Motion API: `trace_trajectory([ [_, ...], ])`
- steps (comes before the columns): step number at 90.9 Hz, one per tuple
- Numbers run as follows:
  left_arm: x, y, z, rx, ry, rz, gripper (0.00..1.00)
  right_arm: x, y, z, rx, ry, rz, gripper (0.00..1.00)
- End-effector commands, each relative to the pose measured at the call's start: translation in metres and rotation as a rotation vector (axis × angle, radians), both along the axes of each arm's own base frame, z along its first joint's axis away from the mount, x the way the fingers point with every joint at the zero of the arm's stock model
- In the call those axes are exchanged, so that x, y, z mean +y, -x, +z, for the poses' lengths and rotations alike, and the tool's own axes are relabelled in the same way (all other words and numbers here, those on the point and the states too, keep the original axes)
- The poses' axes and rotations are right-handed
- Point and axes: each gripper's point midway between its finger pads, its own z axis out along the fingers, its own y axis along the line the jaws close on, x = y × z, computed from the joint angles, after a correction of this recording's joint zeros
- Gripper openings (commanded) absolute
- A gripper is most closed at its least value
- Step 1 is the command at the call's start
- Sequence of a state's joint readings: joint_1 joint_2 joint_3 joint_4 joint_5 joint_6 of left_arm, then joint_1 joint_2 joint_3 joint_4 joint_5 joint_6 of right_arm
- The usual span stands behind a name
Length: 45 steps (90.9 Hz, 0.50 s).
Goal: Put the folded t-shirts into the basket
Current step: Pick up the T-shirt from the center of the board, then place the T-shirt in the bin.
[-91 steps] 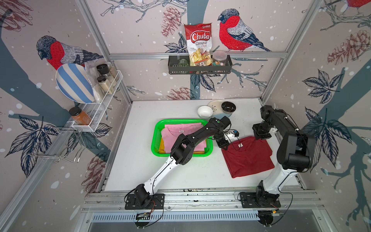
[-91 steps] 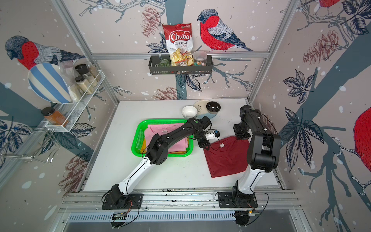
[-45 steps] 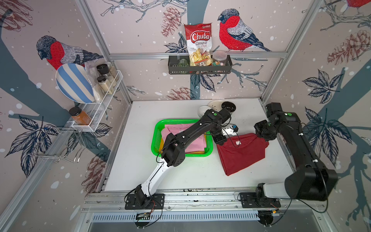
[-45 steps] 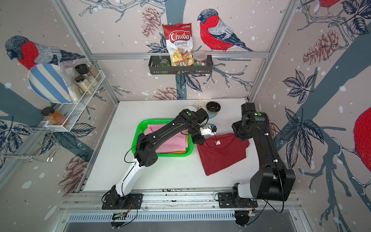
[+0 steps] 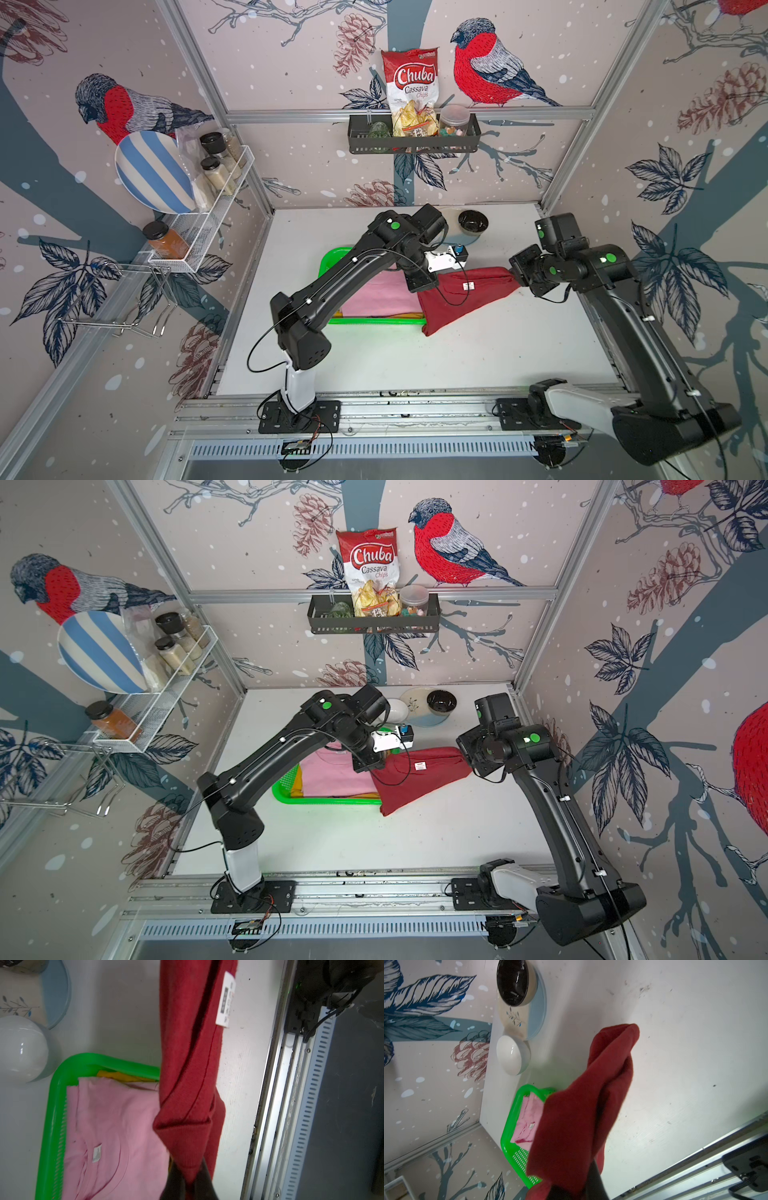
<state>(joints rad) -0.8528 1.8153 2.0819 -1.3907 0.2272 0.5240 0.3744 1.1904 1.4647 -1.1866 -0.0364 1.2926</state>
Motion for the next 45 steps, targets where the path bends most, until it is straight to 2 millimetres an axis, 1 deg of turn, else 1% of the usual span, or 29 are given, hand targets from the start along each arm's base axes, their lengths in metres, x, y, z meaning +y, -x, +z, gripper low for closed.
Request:
trace_trajectory([
  [1,0.040,0.018,0.004,0.003,-0.076,-0.013,0.00,0.015,0.003,0.010,-0.028,-0.032,-0.041,0.00],
  [14,0.082,0.027,0.013,-0.020,-0.074,0.065,0.00,0.059,0.010,0.026,-0.072,-0.114,-0.006,0.00],
  [24,0.111,0.033,0.023,-0.046,-0.058,0.121,0.00,0.088,0.015,0.038,-0.089,-0.132,0.018,0.00],
  [26,0.118,0.035,0.026,-0.052,-0.051,0.133,0.00,0.098,0.015,0.034,-0.078,-0.124,0.035,0.00],
  [31,0.133,0.036,0.028,-0.063,-0.047,0.164,0.00,0.121,0.017,0.033,-0.073,-0.133,0.066,0.00],
  [37,0.153,0.037,0.025,-0.075,-0.058,0.207,0.00,0.148,0.018,0.025,-0.049,-0.141,0.101,0.00],
  [41,0.164,0.038,0.023,-0.080,-0.065,0.226,0.00,0.163,0.017,0.017,-0.025,-0.139,0.117,0.00],
  [45,0.175,0.038,0.020,-0.088,-0.070,0.247,0.00,0.172,0.017,0.009,0.005,-0.135,0.121,0.00],
])
